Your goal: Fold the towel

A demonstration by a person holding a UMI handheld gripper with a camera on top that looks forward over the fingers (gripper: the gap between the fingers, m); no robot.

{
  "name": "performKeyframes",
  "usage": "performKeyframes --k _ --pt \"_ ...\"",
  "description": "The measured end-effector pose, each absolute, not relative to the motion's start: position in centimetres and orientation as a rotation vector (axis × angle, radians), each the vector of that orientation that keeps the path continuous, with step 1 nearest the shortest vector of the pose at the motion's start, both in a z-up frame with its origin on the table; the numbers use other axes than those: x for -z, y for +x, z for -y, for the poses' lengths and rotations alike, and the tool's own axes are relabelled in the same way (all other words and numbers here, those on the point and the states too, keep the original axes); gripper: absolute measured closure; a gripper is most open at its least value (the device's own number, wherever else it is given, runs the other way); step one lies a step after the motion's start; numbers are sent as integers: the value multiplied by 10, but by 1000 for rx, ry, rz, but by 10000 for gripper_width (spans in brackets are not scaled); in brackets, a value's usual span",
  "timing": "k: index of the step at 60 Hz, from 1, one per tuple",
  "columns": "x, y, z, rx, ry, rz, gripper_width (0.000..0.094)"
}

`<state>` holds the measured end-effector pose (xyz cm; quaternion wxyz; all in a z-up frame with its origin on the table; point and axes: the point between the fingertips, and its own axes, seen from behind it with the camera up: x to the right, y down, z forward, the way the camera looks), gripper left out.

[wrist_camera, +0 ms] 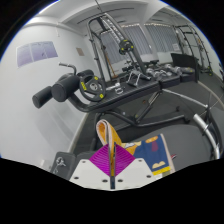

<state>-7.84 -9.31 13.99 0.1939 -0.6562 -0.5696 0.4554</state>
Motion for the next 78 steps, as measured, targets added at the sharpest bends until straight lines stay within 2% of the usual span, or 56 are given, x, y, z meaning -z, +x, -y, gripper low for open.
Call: performKeyframes --k 8,16,30,39,41,43,48,49,50,52,54,64,78 --pt "-126 -80 14 -1089 -1759 1591 904" --pt "-91 -83 -45 -917 -1700 1588 904" --pt "-28 -90 -90 -726 -1615 1619 903" --pt "-16 -92 -97 -733 -1634 1607 898" --pt "-16 -92 -97 -737 -1635 1606 861" --pt "-16 -93 -99 -738 -1636 1603 784" --pt "-22 -89 -113 -679 -1643 1570 84" --pt "-24 -88 -117 -668 -1639 1557 152" --pt "-26 -87 -119 -661 -1634 1545 168" --pt "-34 -83 -121 -664 -1631 1531 141" --pt "-43 -78 -119 -682 -1633 1520 64" --pt "-101 -18 -112 -754 -1646 1484 85" --pt "-179 131 -81 -761 -1667 1461 83"
